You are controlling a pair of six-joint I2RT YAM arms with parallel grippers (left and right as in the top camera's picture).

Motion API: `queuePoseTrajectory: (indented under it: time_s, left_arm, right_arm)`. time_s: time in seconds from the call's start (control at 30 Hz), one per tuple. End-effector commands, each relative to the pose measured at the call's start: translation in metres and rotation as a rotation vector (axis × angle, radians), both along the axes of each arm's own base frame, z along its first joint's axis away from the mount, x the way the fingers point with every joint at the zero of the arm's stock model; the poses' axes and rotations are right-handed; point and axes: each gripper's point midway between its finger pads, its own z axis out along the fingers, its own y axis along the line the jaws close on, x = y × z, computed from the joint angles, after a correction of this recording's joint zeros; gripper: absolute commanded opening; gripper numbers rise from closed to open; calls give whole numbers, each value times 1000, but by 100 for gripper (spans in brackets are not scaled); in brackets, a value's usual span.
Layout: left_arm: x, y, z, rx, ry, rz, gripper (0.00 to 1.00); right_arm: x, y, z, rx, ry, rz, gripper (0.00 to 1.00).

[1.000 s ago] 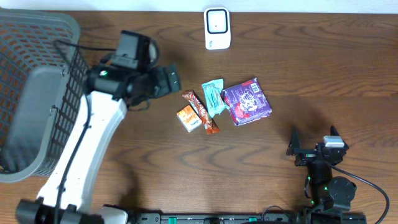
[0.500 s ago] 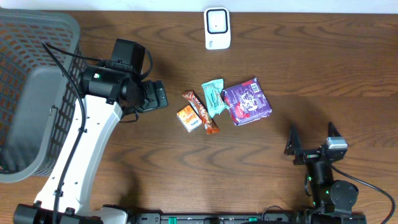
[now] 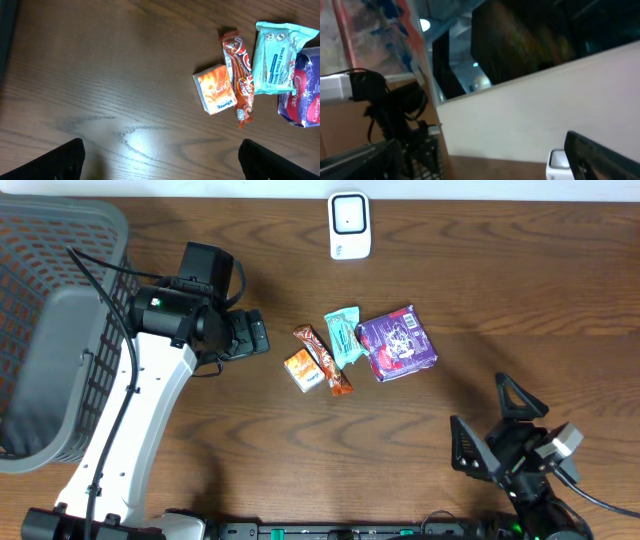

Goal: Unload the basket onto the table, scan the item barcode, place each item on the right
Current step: 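Park the left arm above the items and reach the right gripper toward the purple package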

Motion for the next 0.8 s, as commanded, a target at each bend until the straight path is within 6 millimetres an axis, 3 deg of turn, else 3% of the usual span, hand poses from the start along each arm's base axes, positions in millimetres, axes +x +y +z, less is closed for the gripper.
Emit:
queuePoseTrajectory:
  time_s: [0.0,0.13,0.3,0.4,0.43,0.57,0.67,0.77]
  left_arm:
    - [2,3,0,21,-1,-8,98]
    - [2,3,0,21,-1,-8,98]
    - [2,3,0,21,-1,-8,98]
    - [2,3,0,21,-1,-8,98]
    - [2,3,0,21,-1,-8,98]
    - [2,3,0,21,-1,-8,98]
    - [2,3,0,21,-1,-8,98]
    - [2,3,0,21,-1,-8,98]
  right_arm:
    - [0,2,29,-71,23,-24,99]
    - [19,14,39,-278,190,12,99]
    - [44,30,30,-439,508,240,99]
    - [50,38,30,-413,646,360,99]
    - [48,49,40,-352,675,502,99]
    - [51,61,44,-262,696,694,99]
    - [60,68,33,-255,756,716,99]
    - [78,77,0,-321,914,545,99]
